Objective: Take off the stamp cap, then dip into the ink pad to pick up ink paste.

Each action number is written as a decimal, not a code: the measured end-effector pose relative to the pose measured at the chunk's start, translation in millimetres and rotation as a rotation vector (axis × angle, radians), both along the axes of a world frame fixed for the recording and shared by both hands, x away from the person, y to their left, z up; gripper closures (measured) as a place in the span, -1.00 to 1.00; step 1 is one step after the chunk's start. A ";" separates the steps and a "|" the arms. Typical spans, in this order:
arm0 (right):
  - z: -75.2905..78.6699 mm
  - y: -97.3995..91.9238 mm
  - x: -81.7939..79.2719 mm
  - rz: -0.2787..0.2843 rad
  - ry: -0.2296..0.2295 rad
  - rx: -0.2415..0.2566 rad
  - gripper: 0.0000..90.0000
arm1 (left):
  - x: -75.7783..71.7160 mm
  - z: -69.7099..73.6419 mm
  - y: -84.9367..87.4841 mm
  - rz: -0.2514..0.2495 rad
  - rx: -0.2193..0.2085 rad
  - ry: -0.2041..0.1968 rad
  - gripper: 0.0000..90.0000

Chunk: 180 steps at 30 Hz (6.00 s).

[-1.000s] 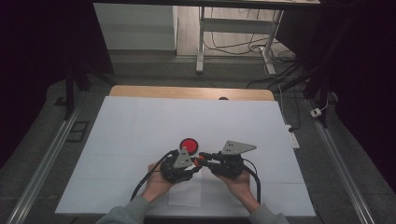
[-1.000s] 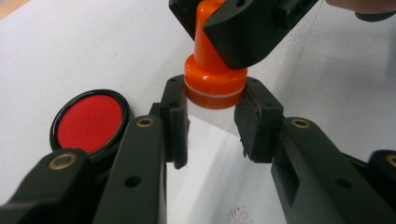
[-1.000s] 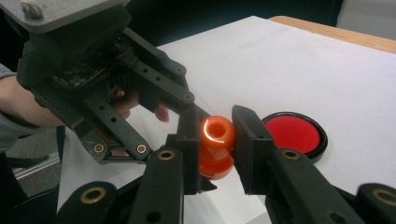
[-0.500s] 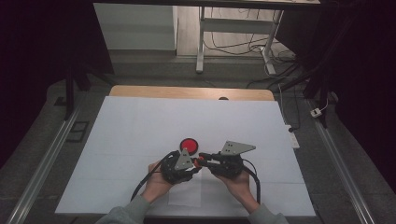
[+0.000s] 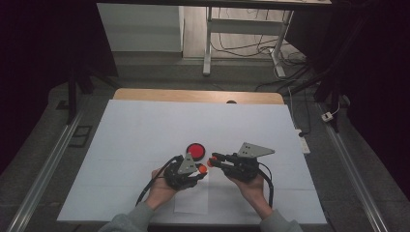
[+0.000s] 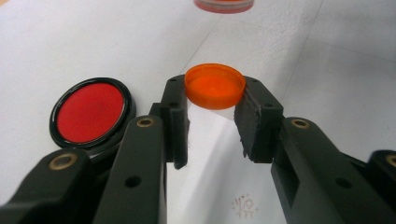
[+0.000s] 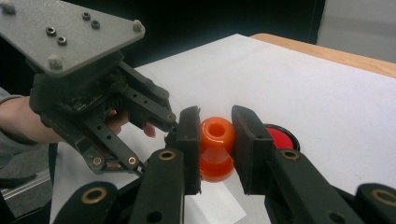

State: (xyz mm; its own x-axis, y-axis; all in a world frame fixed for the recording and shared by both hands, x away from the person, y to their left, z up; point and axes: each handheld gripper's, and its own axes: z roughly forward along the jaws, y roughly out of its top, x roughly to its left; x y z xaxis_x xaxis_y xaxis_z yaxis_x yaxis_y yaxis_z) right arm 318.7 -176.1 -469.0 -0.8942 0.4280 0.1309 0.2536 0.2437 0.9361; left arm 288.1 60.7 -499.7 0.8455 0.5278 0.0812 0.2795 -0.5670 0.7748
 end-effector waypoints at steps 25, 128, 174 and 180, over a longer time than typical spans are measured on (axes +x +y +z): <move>0.4 -4.3 1.3 -0.018 -0.010 0.008 0.62 | -2.5 13.5 37.7 0.040 -0.089 0.011 0.45; 2.0 0.5 26.0 -0.087 -0.041 -0.024 0.61 | -43.1 -5.2 147.4 0.230 -0.135 0.064 0.44; -23.4 55.9 65.5 -0.077 0.005 -0.136 0.61 | -41.3 -6.9 146.0 0.214 -0.129 0.076 0.44; -29.6 61.4 71.0 -0.083 0.013 -0.168 0.61 | -41.3 -6.9 146.2 0.213 -0.128 0.076 0.44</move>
